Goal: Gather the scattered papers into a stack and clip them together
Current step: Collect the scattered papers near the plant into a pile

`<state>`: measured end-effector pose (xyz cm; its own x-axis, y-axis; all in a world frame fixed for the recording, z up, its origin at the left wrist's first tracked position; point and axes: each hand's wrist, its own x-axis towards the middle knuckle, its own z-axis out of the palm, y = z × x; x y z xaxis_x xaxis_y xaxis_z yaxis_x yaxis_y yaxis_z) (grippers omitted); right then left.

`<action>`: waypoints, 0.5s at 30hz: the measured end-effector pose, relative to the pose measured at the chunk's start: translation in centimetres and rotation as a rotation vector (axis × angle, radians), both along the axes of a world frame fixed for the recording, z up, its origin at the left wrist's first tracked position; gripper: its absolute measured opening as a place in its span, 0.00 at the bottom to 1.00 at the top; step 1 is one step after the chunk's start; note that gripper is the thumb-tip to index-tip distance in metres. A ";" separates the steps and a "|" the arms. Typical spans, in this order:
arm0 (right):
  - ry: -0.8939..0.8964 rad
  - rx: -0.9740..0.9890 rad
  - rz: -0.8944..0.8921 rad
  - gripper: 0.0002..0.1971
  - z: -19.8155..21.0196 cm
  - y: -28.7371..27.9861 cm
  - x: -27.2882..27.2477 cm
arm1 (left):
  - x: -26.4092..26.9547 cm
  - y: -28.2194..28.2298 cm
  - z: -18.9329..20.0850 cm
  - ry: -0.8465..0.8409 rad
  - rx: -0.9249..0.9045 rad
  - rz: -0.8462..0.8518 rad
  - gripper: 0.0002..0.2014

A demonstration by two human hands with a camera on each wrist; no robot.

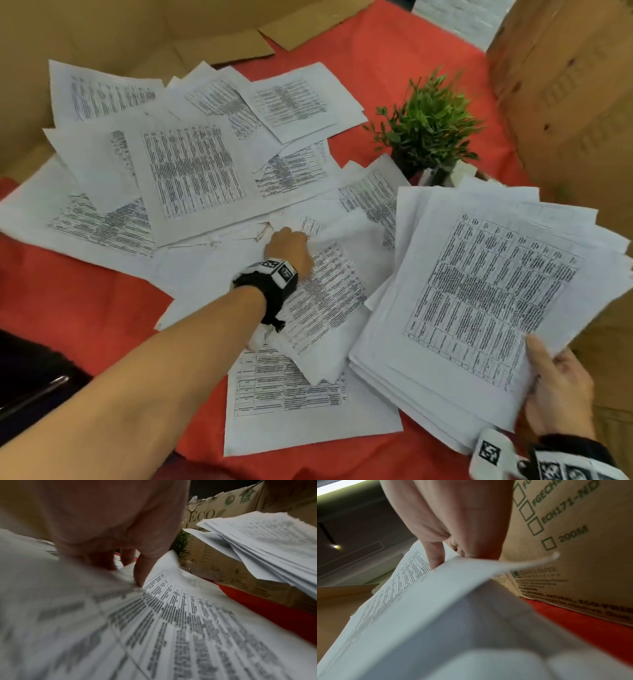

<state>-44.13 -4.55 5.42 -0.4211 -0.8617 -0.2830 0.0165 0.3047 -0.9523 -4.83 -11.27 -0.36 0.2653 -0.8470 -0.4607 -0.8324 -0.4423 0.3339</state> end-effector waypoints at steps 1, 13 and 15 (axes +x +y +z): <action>0.001 -0.008 0.007 0.08 0.0 0.2 -0.2 | -0.2 0.2 -0.5 -0.049 0.034 0.101 0.26; 0.051 -0.054 -0.008 0.33 1.0 -1.2 -0.3 | -1.1 1.8 -1.3 0.055 -0.006 0.181 0.30; 0.058 -0.059 -0.026 0.37 0.9 -1.3 -0.4 | 0.3 1.7 -0.8 -0.044 -0.097 0.069 0.20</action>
<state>-44.53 -5.88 6.33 -0.4582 -0.8646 -0.2062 -0.0322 0.2480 -0.9682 -4.54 -9.58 -1.15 0.3425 -0.8662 -0.3639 -0.8159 -0.4662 0.3419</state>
